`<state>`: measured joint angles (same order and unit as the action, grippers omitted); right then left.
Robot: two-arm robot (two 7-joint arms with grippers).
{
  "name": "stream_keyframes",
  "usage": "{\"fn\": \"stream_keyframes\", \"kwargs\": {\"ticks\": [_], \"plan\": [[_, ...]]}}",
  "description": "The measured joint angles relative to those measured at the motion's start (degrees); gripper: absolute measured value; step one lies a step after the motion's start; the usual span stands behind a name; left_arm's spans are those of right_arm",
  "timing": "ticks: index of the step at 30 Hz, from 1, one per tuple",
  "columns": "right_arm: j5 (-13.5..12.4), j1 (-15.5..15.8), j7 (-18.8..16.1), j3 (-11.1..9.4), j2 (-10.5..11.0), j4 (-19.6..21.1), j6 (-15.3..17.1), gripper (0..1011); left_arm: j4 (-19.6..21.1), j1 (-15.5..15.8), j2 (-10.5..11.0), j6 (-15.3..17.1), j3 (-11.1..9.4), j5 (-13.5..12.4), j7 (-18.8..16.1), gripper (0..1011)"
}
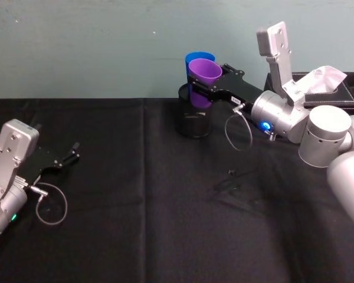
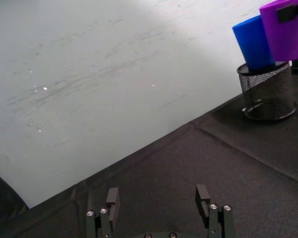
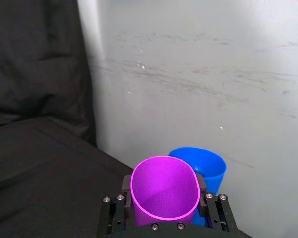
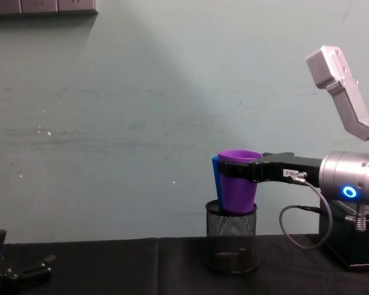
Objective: Pick up one cup with a gripper and tap it against the other cup.
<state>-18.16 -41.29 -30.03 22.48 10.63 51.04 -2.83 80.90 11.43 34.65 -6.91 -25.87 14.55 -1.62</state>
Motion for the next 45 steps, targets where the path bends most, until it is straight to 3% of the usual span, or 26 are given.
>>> {"fn": "stream_keyframes", "kwargs": {"ticks": [11,18,25,33,45], "plan": [[-2.05,5.77,-1.14,-0.12,4.05,10.92,3.37,723,0.00,0.00,0.00,0.00,0.00,0.00,0.00,1000],[-3.50,12.10,-1.26,0.10,8.63,20.19,5.22,723,0.00,0.00,0.00,0.00,0.01,0.00,0.00,1000],[-4.28,18.01,-1.18,0.53,11.95,25.97,4.16,723,0.00,0.00,0.00,0.00,0.00,0.00,0.00,1000],[-3.40,22.19,-0.17,2.02,12.98,26.81,1.68,723,0.00,0.00,0.00,0.00,0.00,0.00,0.00,1000],[-1.11,23.04,0.50,3.35,11.98,23.34,0.07,723,0.00,0.00,0.00,0.00,0.00,0.00,0.00,1000]]}}
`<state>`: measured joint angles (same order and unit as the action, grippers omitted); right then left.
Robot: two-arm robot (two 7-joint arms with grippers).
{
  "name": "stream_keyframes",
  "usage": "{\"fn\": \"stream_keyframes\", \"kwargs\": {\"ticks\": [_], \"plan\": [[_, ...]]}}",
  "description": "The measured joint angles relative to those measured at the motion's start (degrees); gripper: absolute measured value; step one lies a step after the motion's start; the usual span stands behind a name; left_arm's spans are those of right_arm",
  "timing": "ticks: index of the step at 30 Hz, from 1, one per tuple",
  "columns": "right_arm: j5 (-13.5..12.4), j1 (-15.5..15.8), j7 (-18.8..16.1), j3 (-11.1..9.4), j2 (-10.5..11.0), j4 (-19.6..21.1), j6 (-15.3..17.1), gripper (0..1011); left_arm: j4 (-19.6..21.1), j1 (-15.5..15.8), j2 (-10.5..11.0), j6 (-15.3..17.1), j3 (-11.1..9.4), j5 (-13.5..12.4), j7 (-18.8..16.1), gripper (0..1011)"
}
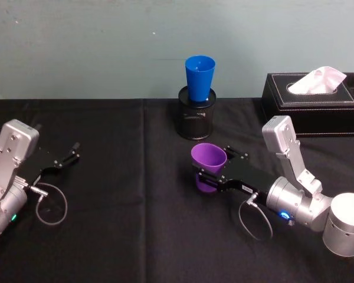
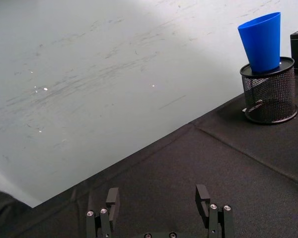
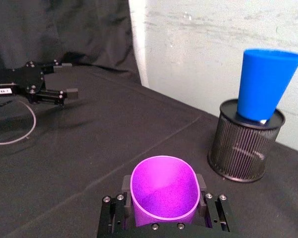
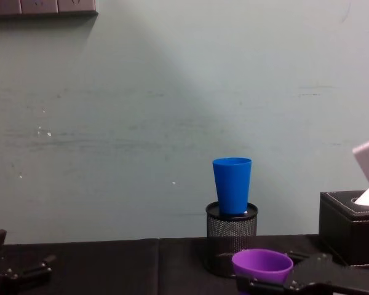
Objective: Pick up one cup with a gripper and tap it against the other cup.
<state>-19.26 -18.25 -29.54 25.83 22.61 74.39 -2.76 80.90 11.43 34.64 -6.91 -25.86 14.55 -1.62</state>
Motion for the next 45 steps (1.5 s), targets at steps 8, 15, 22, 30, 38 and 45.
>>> {"fn": "stream_keyframes", "kwargs": {"ticks": [8,15,22,30,38,45], "plan": [[-0.02,0.23,-0.15,-0.05,-0.60,-1.03,0.41,723,0.00,0.00,0.00,0.00,0.00,0.00,0.00,1000],[-0.13,0.33,-0.27,-0.28,-0.85,-1.43,0.81,723,0.00,0.00,0.00,0.00,0.00,0.00,0.00,1000],[-0.13,0.33,-0.30,-0.28,-0.85,-1.43,0.77,723,0.00,0.00,0.00,0.00,0.00,0.00,0.00,1000],[-0.11,0.33,-0.33,-0.25,-0.82,-1.42,0.71,893,0.00,0.00,0.00,0.00,0.00,0.00,0.00,1000],[-0.09,0.33,-0.34,-0.21,-0.82,-1.40,0.68,1002,0.00,0.00,0.00,0.00,0.00,0.00,0.00,1000],[-0.47,0.92,0.28,-1.74,-0.99,0.60,-2.17,1002,0.00,0.00,0.00,0.00,0.00,0.00,0.00,1000]]}}
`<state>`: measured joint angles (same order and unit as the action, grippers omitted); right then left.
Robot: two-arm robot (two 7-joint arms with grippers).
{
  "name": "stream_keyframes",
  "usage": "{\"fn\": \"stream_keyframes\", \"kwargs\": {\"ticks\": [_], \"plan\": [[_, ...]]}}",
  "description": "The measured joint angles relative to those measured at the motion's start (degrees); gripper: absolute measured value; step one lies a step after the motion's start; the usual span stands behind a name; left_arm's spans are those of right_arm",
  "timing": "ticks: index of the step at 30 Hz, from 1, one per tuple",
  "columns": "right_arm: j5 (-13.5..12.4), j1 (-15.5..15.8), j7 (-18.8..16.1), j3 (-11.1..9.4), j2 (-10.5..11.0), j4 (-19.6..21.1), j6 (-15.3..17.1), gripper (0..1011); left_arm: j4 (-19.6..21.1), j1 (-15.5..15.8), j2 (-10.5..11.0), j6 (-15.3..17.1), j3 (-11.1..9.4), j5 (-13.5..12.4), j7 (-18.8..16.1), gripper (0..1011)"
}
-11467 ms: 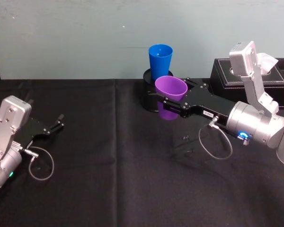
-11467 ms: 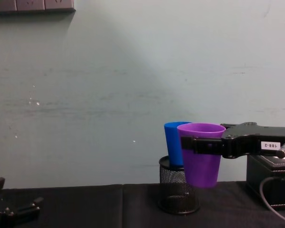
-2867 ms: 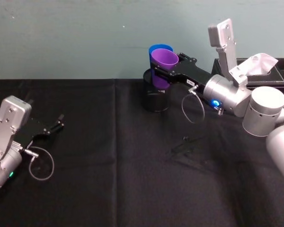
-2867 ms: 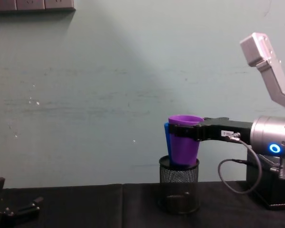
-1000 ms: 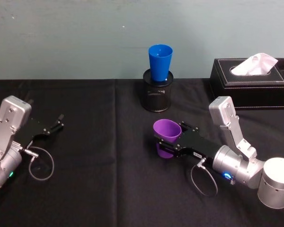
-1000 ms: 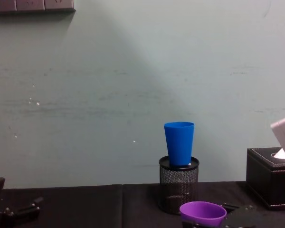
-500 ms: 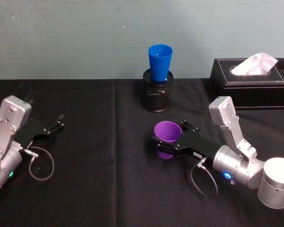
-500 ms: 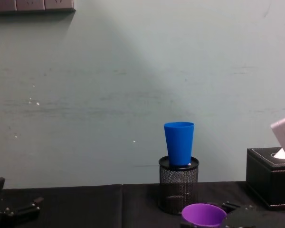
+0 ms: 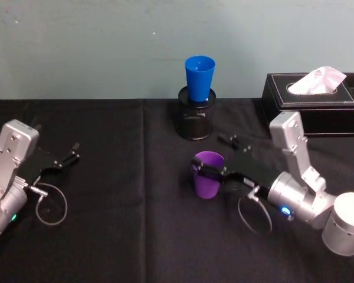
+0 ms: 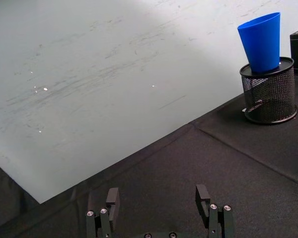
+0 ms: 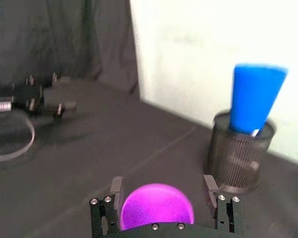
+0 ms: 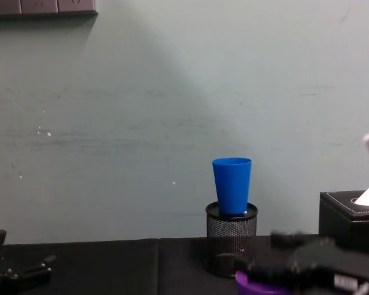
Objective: Pick up one cup with a gripper and tap it against the other cup.
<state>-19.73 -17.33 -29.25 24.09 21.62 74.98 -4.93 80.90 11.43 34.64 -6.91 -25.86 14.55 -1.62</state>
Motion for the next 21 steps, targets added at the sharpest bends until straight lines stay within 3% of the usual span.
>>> {"fn": "stream_keyframes", "kwargs": {"ticks": [5,8,9,11,14,21], "plan": [[-0.15,0.53,2.45,-2.07,-0.64,1.79,-2.42,1002,0.00,0.00,0.00,0.00,0.00,0.00,0.00,1000],[1.58,1.30,7.23,-3.77,-1.56,3.12,-2.25,1002,0.00,0.00,0.00,0.00,0.00,0.00,0.00,1000],[1.58,1.30,7.23,-3.77,-1.56,3.12,-2.25,1002,0.00,0.00,0.00,0.00,0.00,0.00,0.00,1000],[3.70,2.03,11.86,-4.93,-2.44,3.85,-0.25,1002,0.00,0.00,0.00,0.00,0.00,0.00,0.00,1000],[5.53,2.64,16.00,-5.82,-3.42,4.17,2.00,1002,0.00,0.00,0.00,0.00,0.00,0.00,0.00,1000],[9.34,3.41,22.77,-7.26,-5.37,3.42,5.21,1002,0.00,0.00,0.00,0.00,0.00,0.00,0.00,1000]]}}
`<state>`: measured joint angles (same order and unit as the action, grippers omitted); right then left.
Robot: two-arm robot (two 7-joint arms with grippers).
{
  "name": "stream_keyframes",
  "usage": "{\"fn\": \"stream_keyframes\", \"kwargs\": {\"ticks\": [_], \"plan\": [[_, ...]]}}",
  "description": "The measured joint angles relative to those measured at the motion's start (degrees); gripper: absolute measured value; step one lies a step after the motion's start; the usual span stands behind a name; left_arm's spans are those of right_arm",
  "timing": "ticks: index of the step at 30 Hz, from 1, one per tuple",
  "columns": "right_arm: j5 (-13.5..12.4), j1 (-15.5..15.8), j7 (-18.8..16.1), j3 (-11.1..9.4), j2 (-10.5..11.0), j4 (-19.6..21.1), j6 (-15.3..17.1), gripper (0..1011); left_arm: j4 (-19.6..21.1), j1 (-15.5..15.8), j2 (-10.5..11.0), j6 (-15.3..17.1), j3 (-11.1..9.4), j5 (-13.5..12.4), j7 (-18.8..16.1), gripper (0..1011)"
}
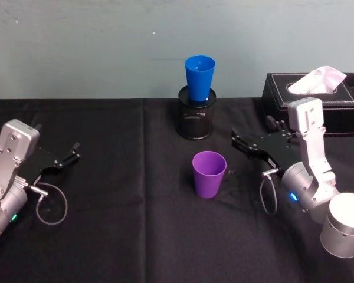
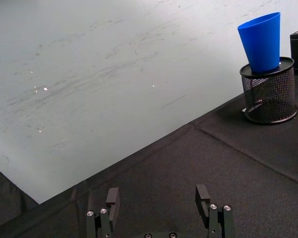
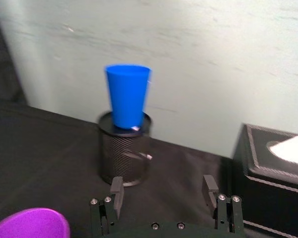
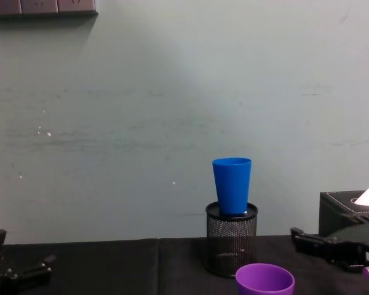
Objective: Pick up one cup with a gripper and tap it against the other cup.
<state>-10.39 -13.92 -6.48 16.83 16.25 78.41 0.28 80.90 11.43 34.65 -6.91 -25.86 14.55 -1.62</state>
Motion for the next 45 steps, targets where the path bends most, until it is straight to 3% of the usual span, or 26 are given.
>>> {"fn": "stream_keyframes", "kwargs": {"ticks": [9,45], "plan": [[1.92,0.09,2.26,-1.47,-1.41,-1.73,0.93,1002,0.00,0.00,0.00,0.00,0.00,0.00,0.00,1000],[1.95,0.15,2.58,-1.38,-1.30,-1.37,1.16,1002,0.00,0.00,0.00,0.00,0.00,0.00,0.00,1000]]}}
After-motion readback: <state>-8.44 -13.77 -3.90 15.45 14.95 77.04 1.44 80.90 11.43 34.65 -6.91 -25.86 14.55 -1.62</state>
